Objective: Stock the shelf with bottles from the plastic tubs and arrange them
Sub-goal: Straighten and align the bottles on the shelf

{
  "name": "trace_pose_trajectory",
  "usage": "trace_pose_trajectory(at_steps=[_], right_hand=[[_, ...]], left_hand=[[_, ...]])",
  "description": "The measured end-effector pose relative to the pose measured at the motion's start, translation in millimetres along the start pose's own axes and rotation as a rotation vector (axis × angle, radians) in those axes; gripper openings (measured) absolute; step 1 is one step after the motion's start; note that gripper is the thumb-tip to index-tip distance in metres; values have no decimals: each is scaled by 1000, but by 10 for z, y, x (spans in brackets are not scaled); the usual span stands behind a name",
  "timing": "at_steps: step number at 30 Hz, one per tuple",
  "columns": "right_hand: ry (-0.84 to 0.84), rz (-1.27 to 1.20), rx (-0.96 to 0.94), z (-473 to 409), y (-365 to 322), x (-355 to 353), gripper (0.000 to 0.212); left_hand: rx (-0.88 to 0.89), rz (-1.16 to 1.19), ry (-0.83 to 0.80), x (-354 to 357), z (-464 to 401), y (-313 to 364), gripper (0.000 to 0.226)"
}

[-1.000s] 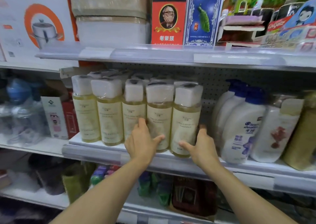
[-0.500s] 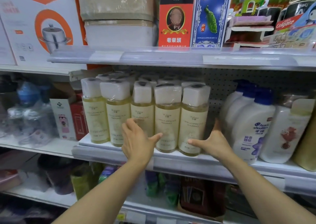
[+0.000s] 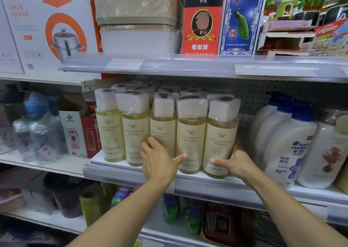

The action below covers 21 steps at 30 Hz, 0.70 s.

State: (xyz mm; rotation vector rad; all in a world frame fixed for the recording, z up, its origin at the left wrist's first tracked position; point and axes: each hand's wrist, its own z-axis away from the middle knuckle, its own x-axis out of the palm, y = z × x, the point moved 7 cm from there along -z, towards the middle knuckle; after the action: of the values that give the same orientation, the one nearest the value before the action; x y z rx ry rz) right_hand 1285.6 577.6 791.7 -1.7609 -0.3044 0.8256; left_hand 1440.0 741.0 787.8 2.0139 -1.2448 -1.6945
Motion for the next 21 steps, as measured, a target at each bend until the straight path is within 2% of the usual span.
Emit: trace_pose_trajectory(at_steps=[7, 14, 18, 21], right_hand=[[77, 82, 66, 14, 45, 0, 69], [51, 148, 112, 21, 49, 37, 52], [111, 225, 126, 125, 26, 49, 77], [352, 448, 78, 316, -149, 37, 94]], left_hand=[[29, -12, -55, -97, 2, -2, 92], [59, -16, -59, -214, 15, -22, 84], [72, -16, -67, -249, 48, -74, 82], [61, -18, -58, -296, 30, -162, 86]])
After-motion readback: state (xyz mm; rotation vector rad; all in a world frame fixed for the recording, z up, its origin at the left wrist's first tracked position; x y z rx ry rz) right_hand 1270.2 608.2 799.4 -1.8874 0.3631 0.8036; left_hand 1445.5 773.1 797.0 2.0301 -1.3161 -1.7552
